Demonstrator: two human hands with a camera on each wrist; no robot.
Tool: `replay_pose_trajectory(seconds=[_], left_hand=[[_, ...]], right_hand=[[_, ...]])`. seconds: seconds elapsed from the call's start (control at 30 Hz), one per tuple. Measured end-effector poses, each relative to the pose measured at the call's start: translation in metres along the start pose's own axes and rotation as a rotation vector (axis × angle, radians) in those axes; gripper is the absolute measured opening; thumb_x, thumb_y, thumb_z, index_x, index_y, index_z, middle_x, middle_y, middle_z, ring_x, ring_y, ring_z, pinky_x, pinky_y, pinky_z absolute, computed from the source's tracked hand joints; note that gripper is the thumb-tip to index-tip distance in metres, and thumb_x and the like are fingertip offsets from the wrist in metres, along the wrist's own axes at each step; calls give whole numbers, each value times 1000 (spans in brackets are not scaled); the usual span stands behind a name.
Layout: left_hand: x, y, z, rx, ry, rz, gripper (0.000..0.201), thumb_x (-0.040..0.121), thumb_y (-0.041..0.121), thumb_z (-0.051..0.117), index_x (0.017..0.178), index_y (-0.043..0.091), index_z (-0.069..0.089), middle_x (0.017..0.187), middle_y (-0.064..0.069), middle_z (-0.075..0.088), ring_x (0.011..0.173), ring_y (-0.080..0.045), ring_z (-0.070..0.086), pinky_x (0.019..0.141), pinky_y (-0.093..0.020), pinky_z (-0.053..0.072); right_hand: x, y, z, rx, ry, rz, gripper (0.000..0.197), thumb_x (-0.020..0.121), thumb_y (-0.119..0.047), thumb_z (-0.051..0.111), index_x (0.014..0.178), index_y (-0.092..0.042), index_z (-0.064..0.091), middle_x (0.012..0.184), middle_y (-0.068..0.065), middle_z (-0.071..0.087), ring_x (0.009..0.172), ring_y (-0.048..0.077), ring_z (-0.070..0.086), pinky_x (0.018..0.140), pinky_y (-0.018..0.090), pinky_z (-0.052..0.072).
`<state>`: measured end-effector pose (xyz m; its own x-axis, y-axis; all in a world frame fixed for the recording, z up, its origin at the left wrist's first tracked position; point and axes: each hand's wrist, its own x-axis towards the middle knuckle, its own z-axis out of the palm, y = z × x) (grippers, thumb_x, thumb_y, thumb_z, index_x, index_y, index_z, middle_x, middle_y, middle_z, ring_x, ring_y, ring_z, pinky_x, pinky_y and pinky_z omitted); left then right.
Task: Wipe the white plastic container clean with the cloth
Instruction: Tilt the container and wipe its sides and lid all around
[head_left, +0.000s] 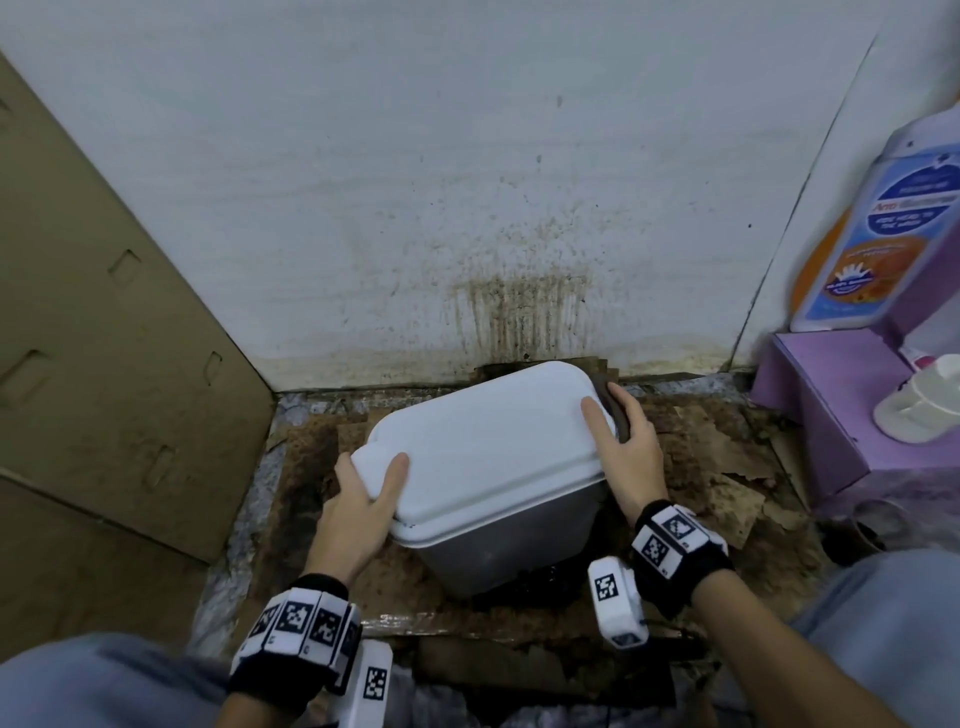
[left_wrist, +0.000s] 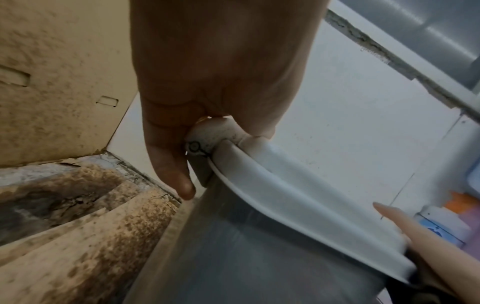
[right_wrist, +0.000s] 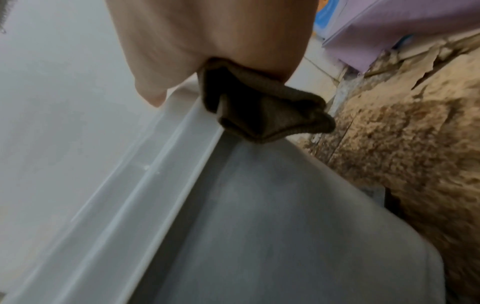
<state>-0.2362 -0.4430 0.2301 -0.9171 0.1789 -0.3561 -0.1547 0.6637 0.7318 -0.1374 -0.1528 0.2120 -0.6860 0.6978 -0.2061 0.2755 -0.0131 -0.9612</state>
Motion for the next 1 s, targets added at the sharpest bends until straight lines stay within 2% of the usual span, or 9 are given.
replay_pose_trajectory(seconds=[0.13, 0.3, 0.43, 0.5, 0.57, 0.67, 0.83, 0.93, 1.0], left_hand=[[-5, 5, 0, -27, 17, 24, 65, 94, 67, 54, 142, 29, 32, 119, 0, 56, 108, -26, 57, 88, -41, 49], [-3, 4, -2, -65, 18, 61, 55, 93, 64, 57, 134, 31, 41, 119, 4, 62, 109, -24, 61, 86, -41, 49], [9, 10, -6, -25, 14, 107, 60, 92, 70, 55, 139, 35, 42, 127, 2, 63, 118, -27, 61, 89, -43, 50], [20, 18, -8, 3, 8, 99, 84, 88, 78, 52, 157, 37, 29, 149, -3, 55, 132, -31, 55, 104, -46, 49], [30, 26, -9, -16, 7, 95, 92, 91, 74, 52, 165, 36, 12, 163, -4, 41, 144, -32, 45, 110, -46, 42], [41, 33, -9, -52, -10, 109, 89, 94, 69, 52, 164, 39, 7, 166, -4, 34, 150, -31, 37, 115, -48, 37], [54, 28, -12, -64, -48, 67, 86, 95, 71, 48, 163, 44, 3, 168, -6, 30, 152, -35, 32, 118, -53, 33], [56, 26, -10, -63, -53, 62, 86, 95, 72, 47, 163, 43, 2, 167, -8, 32, 151, -36, 33, 119, -54, 34], [53, 25, -8, -62, -44, 68, 85, 97, 69, 47, 164, 41, 3, 166, -9, 34, 149, -35, 37, 116, -50, 36]], right_hand=[[22, -1, -10, 79, -132, 11, 69, 81, -70, 67, 142, -44, 50, 151, -13, 48, 137, 15, 47, 113, 50, 42], [29, -1, -15, 43, -201, -2, 74, 76, -68, 73, 142, -45, 50, 150, -16, 48, 136, 13, 47, 113, 48, 43], [13, -2, -16, 11, -80, -27, 63, 87, -58, 69, 144, -41, 49, 151, -9, 46, 138, 17, 44, 114, 49, 40], [0, -2, -14, 1, 23, -39, 60, 90, -53, 67, 146, -38, 49, 149, -6, 47, 136, 19, 45, 112, 45, 40], [-14, 0, -9, -1, 116, -40, 58, 93, -51, 64, 147, -36, 48, 147, -4, 47, 136, 19, 44, 111, 40, 38], [-26, 5, -2, -10, 183, -37, 57, 97, -51, 57, 150, -36, 43, 151, -1, 43, 141, 21, 38, 112, 39, 33], [-21, 7, 2, 2, 149, -21, 48, 106, -44, 40, 153, -34, 38, 158, -2, 38, 146, 21, 32, 116, 39, 29], [-17, 5, 0, 33, 179, 21, 46, 108, -37, 36, 153, -28, 40, 156, 0, 43, 143, 23, 38, 105, 29, 31], [-14, 2, -2, 40, 192, 44, 46, 108, -35, 36, 153, -26, 41, 154, 1, 46, 140, 24, 42, 100, 28, 32]])
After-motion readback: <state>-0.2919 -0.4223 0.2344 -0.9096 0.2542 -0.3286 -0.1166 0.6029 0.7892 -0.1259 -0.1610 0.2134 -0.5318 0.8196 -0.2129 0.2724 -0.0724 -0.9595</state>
